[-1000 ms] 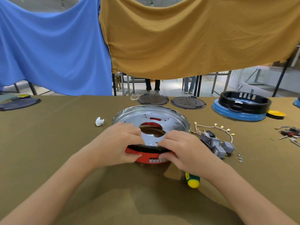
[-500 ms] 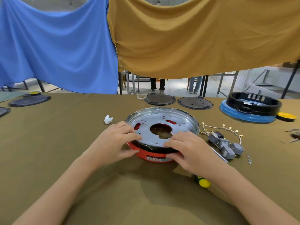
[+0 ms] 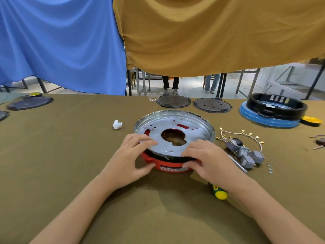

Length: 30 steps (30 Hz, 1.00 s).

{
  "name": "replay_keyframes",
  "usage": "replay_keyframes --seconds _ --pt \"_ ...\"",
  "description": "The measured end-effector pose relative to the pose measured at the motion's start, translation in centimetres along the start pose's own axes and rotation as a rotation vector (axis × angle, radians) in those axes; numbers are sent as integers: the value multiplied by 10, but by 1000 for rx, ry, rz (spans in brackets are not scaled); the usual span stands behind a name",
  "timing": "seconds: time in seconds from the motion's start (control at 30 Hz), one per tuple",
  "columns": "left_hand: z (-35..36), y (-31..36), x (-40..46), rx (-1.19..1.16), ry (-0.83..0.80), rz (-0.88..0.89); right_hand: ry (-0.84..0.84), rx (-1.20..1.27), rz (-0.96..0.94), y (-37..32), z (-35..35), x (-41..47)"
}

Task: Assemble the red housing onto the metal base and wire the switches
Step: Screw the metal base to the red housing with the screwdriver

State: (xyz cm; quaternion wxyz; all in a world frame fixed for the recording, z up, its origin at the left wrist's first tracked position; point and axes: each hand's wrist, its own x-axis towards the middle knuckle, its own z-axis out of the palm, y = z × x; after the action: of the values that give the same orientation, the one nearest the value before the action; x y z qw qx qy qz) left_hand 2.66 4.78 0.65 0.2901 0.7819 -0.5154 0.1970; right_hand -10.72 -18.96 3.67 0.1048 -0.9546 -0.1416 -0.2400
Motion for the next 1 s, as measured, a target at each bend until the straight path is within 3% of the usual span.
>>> replay_keyframes --seconds 0.1,0.17,0.27,0.33,0.4,0.47,0.63,0.73,1.0 --pt "1 8 -1 -289 10 -270 -17 53 51 2 -2 -2" --pt "3 8 2 -455 116 -509 166 170 179 5 -7 -3" --pt "-1 8 6 -678 175 -946 569 326 551 24 -13 0" --pt "-3 12 9 -806 113 -1082 510 539 829 40 -15 8" --pt "-2 20 15 -915 72 -1104 356 851 1014 55 -13 17" --pt "6 30 23 -959 82 -1108 277 1087 1074 65 -7 26" --pt "10 40 37 -977 189 -1151 230 1013 1112 65 9 31" --pt "3 32 44 -981 166 -1148 222 970 1117 56 2 30" --pt "-14 9 55 -1174 163 -1015 423 968 1009 16 -5 12"
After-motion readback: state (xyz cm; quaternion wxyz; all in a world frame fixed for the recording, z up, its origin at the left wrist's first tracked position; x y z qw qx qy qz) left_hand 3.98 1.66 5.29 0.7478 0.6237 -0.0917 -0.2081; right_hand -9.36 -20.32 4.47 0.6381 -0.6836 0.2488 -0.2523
